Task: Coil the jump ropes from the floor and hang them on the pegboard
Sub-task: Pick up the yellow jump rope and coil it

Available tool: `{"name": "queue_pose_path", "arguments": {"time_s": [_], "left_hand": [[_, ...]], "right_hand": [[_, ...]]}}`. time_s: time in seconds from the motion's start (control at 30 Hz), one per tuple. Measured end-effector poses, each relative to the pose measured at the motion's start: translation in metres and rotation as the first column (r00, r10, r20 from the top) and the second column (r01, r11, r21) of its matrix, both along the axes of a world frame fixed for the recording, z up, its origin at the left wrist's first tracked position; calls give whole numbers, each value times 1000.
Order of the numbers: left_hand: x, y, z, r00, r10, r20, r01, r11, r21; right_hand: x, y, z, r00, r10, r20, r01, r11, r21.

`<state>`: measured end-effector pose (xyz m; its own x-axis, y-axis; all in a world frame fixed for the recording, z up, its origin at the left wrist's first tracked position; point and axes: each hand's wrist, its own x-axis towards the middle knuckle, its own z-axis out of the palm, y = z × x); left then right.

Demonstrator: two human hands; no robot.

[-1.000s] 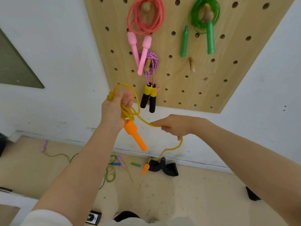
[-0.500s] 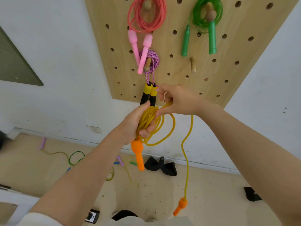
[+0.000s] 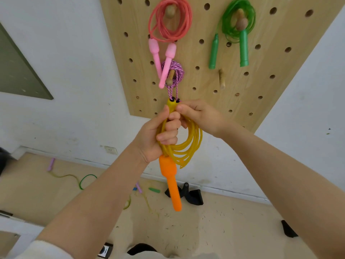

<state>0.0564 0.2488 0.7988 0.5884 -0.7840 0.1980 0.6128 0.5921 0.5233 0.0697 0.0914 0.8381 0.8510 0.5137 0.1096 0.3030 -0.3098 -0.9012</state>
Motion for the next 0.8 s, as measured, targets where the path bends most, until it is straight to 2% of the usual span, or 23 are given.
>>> {"name": "queue_pose_path", "arguments": {"time_s": [0.03,0.1,0.13,0.23,0.3,0.4,0.43,0.47,0.53,0.57,0.63,0.67,0.73,0.8], "left_hand": [[2,1,1,999,21,-44,-23,999,-40],[5,12,8,970,214,-117,-216,976,-4],[6,18,9,942,298,-151,-300,954,10],[8,30,13,885,394,-248,-421,905,-65],[11,24,9,805,511,-300,-543,839,-26],[21,18,2,587,754,-295,-718,653,242],[22,15,0,546,793,-269,-739,607,292],[22,11,0,555,806,-207,-729,591,345],[20,1,-1,656,749,90,-682,538,495],[19,-3,-1,685,671,284,-684,459,567],[16,-9,1,686,409,602,-721,271,638],[14,-10,1,665,295,686,-746,206,634],[14,-8,-8,644,167,747,-765,126,631],[13,0,-18,637,84,766,-770,104,629]], "right_hand": [[3,-4,-3,995,1,-102,-1,1000,2],[6,-19,-16,944,15,-329,-9,1000,21],[5,-26,-24,919,16,-394,-5,1000,29],[4,-43,-46,877,-27,-479,34,999,5],[1,-40,-50,841,-54,-538,25,998,-61],[-4,-18,-45,884,-62,-463,-103,941,-322],[-5,-8,-43,918,-49,-395,-144,884,-445],[-7,1,-40,944,-11,-330,-188,804,-565],[-11,17,-37,962,99,-254,-257,640,-724],[-13,23,-34,959,133,-250,-279,591,-757],[-16,29,-25,950,146,-275,-308,572,-760],[-17,30,-20,947,150,-283,-316,578,-752],[-17,27,-11,952,149,-268,-302,605,-737],[-15,18,-4,965,83,-247,-237,675,-699]]}}
